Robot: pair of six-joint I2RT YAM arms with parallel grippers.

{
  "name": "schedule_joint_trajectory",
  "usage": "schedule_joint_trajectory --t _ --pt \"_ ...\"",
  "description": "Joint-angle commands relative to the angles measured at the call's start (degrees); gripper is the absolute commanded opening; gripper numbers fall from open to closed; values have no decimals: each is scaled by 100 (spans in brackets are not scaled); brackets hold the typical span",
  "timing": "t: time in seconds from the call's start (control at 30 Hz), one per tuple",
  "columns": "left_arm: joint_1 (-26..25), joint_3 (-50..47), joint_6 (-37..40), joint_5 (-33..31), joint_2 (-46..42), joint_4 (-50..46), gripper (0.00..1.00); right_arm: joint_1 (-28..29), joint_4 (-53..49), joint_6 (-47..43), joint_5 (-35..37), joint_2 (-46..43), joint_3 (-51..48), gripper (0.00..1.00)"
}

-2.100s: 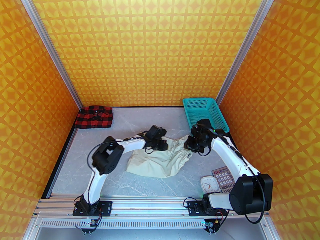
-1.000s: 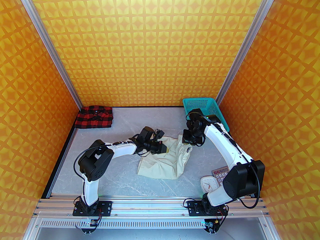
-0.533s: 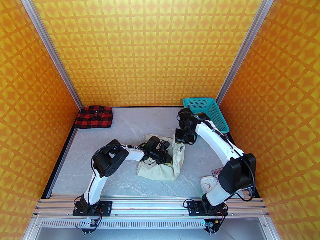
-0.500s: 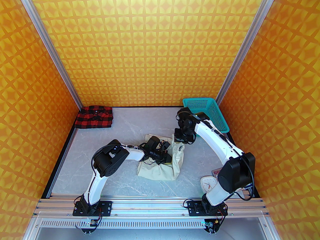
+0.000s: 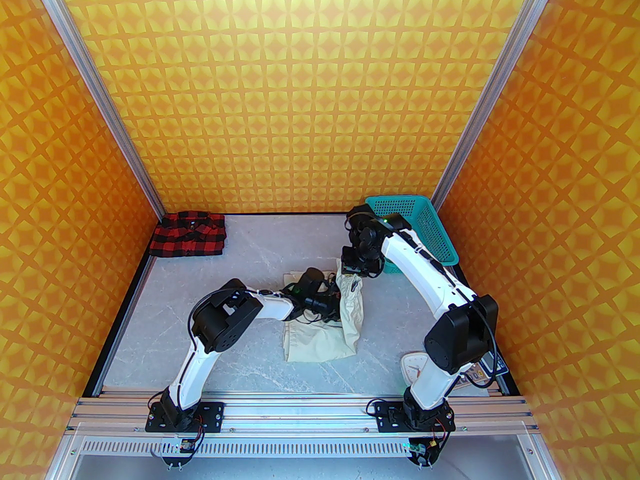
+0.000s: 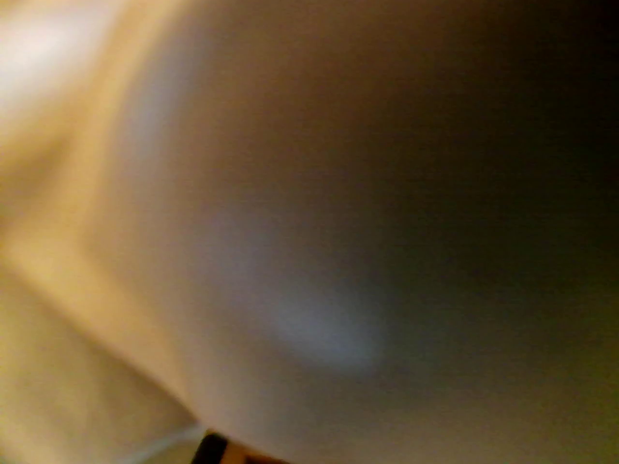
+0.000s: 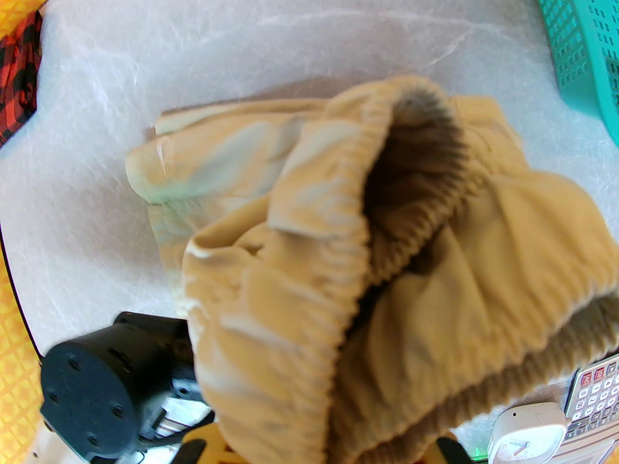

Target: Fold and stack the mixed laundry pile

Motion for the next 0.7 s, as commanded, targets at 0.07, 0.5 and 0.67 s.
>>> schedule_joint_trajectory --t 0.07,0.5,0.67 --pt "380 -653 364 -435 -1139 -325 15 206 -97 -247 147 -132 -181 17" --pt "1771 -2134 2137 -1169 -3261 -2867 25 562 -414 -242 474 85 230 20" --pt "2174 -2584 2678 -1859 -3645 -3906 22 923 -278 101 558 260 276 20"
